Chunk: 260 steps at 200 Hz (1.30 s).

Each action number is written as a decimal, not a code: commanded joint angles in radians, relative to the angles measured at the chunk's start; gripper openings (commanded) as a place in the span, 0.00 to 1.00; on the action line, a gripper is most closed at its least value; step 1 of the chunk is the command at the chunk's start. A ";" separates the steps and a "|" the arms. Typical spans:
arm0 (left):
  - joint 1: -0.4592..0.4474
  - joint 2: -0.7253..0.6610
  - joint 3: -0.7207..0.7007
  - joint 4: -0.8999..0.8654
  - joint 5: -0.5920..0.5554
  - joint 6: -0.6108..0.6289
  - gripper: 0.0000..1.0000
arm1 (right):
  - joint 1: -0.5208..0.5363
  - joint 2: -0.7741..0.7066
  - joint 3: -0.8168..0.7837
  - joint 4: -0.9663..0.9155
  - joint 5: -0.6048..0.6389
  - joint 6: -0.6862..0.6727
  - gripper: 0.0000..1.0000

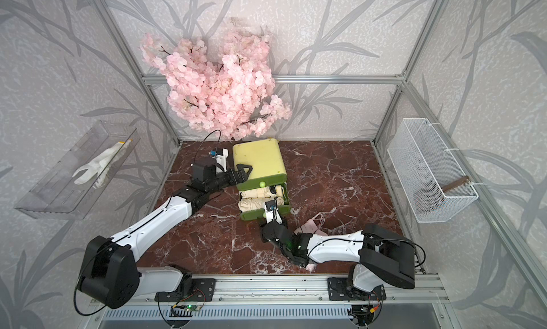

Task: Place the umbrella in the drawer by color
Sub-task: Close the drawer in the storage box.

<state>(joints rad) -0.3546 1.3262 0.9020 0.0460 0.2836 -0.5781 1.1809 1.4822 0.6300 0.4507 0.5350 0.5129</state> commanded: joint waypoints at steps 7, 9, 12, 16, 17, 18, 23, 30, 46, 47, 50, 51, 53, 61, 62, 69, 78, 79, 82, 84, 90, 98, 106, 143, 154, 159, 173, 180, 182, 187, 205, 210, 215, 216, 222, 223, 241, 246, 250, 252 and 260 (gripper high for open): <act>-0.017 0.014 -0.014 -0.014 0.042 0.007 1.00 | -0.041 0.016 0.068 0.117 -0.002 -0.051 0.51; -0.017 0.014 -0.014 -0.014 0.042 0.007 1.00 | -0.046 0.019 0.069 0.117 -0.005 -0.053 0.52; -0.017 0.014 -0.014 -0.014 0.043 0.007 1.00 | -0.051 0.022 0.073 0.118 -0.009 -0.055 0.52; -0.018 0.014 -0.014 -0.014 0.043 0.007 1.00 | -0.057 0.028 0.076 0.120 -0.014 -0.059 0.52; -0.018 0.014 -0.014 -0.014 0.043 0.007 1.00 | -0.058 0.029 0.077 0.121 -0.015 -0.061 0.52; -0.018 0.014 -0.014 -0.014 0.042 0.006 1.00 | -0.060 0.031 0.078 0.121 -0.016 -0.061 0.52; -0.017 0.014 -0.014 -0.014 0.044 0.007 1.00 | -0.068 0.038 0.084 0.123 -0.021 -0.067 0.52; -0.018 0.014 -0.014 -0.013 0.042 0.006 1.00 | -0.081 0.048 0.093 0.126 -0.026 -0.074 0.52; -0.018 0.017 -0.015 -0.012 0.042 0.007 1.00 | -0.109 0.074 0.109 0.137 -0.041 -0.087 0.52; -0.018 0.016 -0.015 -0.013 0.042 0.006 1.00 | -0.110 0.076 0.111 0.139 -0.042 -0.089 0.52; -0.018 0.017 -0.017 -0.012 0.042 0.007 1.00 | -0.114 0.080 0.115 0.140 -0.045 -0.092 0.52; -0.018 0.017 -0.017 -0.012 0.043 0.007 1.00 | -0.115 0.083 0.117 0.141 -0.046 -0.093 0.52; -0.018 0.018 -0.016 -0.012 0.043 0.007 1.00 | -0.119 0.087 0.121 0.141 -0.048 -0.093 0.52; -0.018 0.017 -0.016 -0.012 0.043 0.007 1.00 | -0.131 0.103 0.132 0.144 -0.057 -0.098 0.52; -0.018 0.018 -0.015 -0.012 0.043 0.007 1.00 | -0.133 0.106 0.133 0.144 -0.058 -0.099 0.52; -0.018 0.017 -0.017 -0.012 0.044 0.007 1.00 | -0.144 0.120 0.142 0.149 -0.068 -0.101 0.52; -0.018 0.017 -0.018 -0.010 0.043 0.007 1.00 | -0.156 0.140 0.154 0.155 -0.080 -0.101 0.52; -0.018 0.016 -0.018 -0.011 0.043 0.007 1.00 | -0.156 0.142 0.155 0.156 -0.081 -0.101 0.52; -0.018 0.016 -0.018 -0.011 0.043 0.007 1.00 | -0.160 0.149 0.157 0.158 -0.085 -0.099 0.52; -0.018 0.017 -0.017 -0.011 0.043 0.007 1.00 | -0.163 0.153 0.159 0.161 -0.087 -0.098 0.52; -0.018 0.018 -0.018 -0.013 0.043 0.007 1.00 | -0.169 0.167 0.167 0.166 -0.093 -0.097 0.52; -0.018 0.018 -0.017 -0.010 0.043 0.007 1.00 | -0.177 0.184 0.177 0.177 -0.100 -0.099 0.52; -0.018 0.019 -0.018 -0.008 0.044 0.006 1.00 | -0.179 0.199 0.184 0.187 -0.103 -0.102 0.52; -0.019 0.022 -0.019 -0.005 0.048 0.003 1.00 | -0.187 0.271 0.218 0.238 -0.103 -0.133 0.52; -0.019 0.022 -0.019 -0.003 0.049 0.001 1.00 | -0.191 0.288 0.224 0.253 -0.104 -0.133 0.52; -0.020 0.023 -0.020 -0.003 0.048 0.002 1.00 | -0.193 0.294 0.226 0.263 -0.106 -0.134 0.52; -0.020 0.022 -0.020 -0.001 0.050 0.001 1.00 | -0.194 0.313 0.226 0.306 -0.103 -0.144 0.52; -0.020 0.022 -0.020 -0.001 0.050 0.000 1.00 | -0.194 0.321 0.225 0.327 -0.103 -0.149 0.52; -0.021 0.022 -0.020 -0.001 0.049 0.000 1.00 | -0.194 0.324 0.223 0.332 -0.104 -0.151 0.52; -0.022 0.022 -0.020 -0.001 0.049 0.001 1.00 | -0.193 0.331 0.221 0.348 -0.103 -0.156 0.52; -0.023 0.018 -0.024 0.000 0.049 -0.001 1.00 | -0.195 0.348 0.205 0.400 -0.096 -0.164 0.53; -0.023 0.015 -0.024 0.000 0.048 -0.001 1.00 | -0.194 0.351 0.201 0.407 -0.093 -0.165 0.53; -0.023 0.012 -0.024 -0.001 0.046 -0.001 1.00 | -0.193 0.352 0.196 0.412 -0.092 -0.163 0.53; -0.023 0.011 -0.024 -0.002 0.045 -0.001 1.00 | -0.193 0.352 0.196 0.412 -0.092 -0.163 0.53; -0.023 0.006 -0.025 -0.005 0.042 0.000 1.00 | -0.194 0.351 0.191 0.413 -0.091 -0.163 0.54; -0.023 0.006 -0.025 -0.006 0.041 0.000 1.00 | -0.194 0.350 0.190 0.413 -0.092 -0.164 0.54; -0.023 -0.013 -0.028 -0.013 0.030 -0.001 1.00 | -0.195 0.320 0.171 0.397 -0.106 -0.145 0.55; -0.023 -0.019 -0.028 -0.015 0.027 -0.002 1.00 | -0.193 0.305 0.162 0.387 -0.109 -0.135 0.55; -0.023 -0.023 -0.028 -0.016 0.026 -0.003 1.00 | -0.194 0.291 0.155 0.377 -0.114 -0.129 0.55; -0.023 -0.026 -0.028 -0.017 0.025 -0.002 1.00 | -0.194 0.283 0.151 0.370 -0.116 -0.127 0.55; -0.023 -0.037 -0.026 -0.020 0.020 -0.004 1.00 | -0.194 0.250 0.136 0.349 -0.125 -0.112 0.55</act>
<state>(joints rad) -0.3546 1.3270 0.8951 0.0647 0.2634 -0.5800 0.9928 1.7973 0.8066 0.8379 0.4686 0.3634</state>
